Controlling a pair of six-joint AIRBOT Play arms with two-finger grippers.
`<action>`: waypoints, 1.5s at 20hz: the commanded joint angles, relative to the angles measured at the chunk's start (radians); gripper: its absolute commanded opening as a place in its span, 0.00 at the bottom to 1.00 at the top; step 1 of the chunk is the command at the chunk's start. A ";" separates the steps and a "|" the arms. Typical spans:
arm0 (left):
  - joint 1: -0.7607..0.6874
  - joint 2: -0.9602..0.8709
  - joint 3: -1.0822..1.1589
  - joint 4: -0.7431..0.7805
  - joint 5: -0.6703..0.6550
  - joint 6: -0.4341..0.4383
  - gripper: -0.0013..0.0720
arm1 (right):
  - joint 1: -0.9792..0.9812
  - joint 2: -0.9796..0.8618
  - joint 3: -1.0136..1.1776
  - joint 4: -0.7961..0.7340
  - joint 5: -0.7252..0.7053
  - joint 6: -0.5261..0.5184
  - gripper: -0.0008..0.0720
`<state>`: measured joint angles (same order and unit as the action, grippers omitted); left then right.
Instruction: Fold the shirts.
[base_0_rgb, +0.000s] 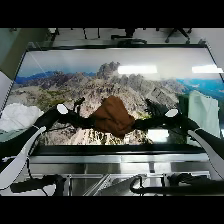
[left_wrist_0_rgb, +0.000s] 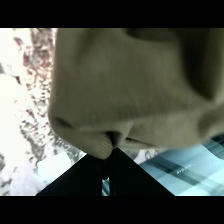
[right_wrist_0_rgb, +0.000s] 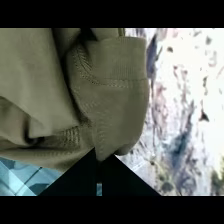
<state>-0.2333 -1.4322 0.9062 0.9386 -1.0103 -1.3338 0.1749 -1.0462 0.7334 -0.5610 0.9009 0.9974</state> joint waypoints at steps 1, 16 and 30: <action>0.033 0.067 0.056 0.019 -0.097 0.010 0.04 | -0.006 0.022 0.061 0.025 0.052 -0.007 0.04; 0.035 0.476 1.204 -0.041 -0.224 -0.040 0.04 | -0.005 0.313 1.139 0.023 0.177 -0.071 0.04; 0.035 0.266 0.715 0.117 -0.166 -0.005 0.04 | -0.005 -0.039 1.043 -0.148 0.275 -0.055 0.04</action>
<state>-0.1993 -1.0355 1.7363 1.0412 -1.1748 -1.3678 0.1699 -0.9333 1.8221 -0.6731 1.1473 0.9413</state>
